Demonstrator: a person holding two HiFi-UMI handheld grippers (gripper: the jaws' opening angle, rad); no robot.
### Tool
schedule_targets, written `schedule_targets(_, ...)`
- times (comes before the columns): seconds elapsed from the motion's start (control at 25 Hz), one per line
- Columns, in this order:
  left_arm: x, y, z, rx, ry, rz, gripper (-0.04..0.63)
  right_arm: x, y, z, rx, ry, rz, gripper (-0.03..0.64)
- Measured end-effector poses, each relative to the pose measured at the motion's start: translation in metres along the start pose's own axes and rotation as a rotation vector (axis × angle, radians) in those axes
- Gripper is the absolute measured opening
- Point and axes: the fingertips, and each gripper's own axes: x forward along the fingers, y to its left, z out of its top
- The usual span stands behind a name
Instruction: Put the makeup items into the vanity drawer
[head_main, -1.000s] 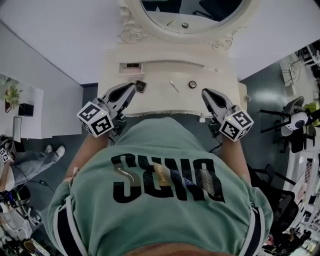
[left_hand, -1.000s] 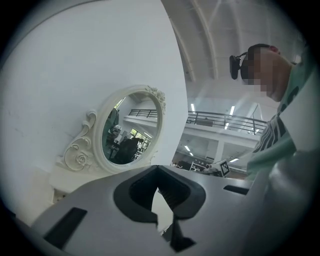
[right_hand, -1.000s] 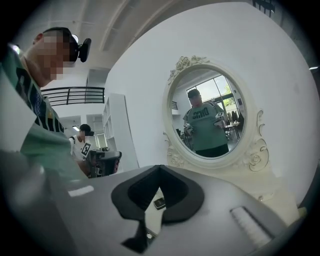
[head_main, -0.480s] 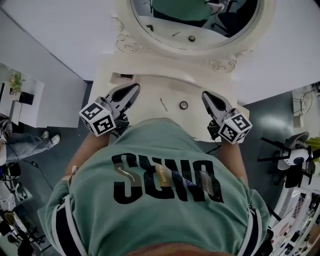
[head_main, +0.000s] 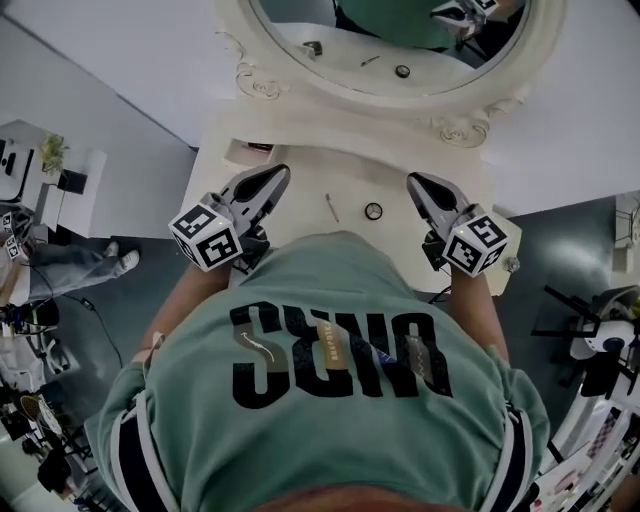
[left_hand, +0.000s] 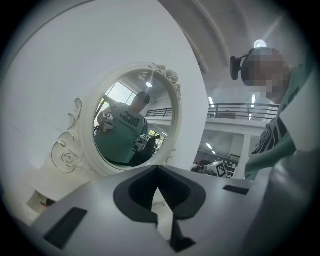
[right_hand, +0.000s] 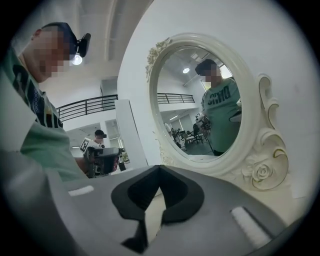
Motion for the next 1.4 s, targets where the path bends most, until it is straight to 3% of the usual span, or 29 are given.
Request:
schedule_targets(0.36, -0.008, 0.027, 0.009, 0.038, 0.003, -0.054, 0.003, 0.018, 0.024, -0.002, -0.035, 0.052, -0.038, 0.009)
schedule_targets(0.72, -0.014, 0.047, 0.009, 0.035, 0.021, -0.056, 0.003, 0.043, 0.034, -0.008, -0.060, 0.125, -0.038, 0.009)
schedule_targets(1.4, 0.012, 0.066, -0.082, -0.050, 0.181, -0.056, 0.003, 0.099, 0.011, -0.117, 0.061, 0.433, -0.030, 0.012)
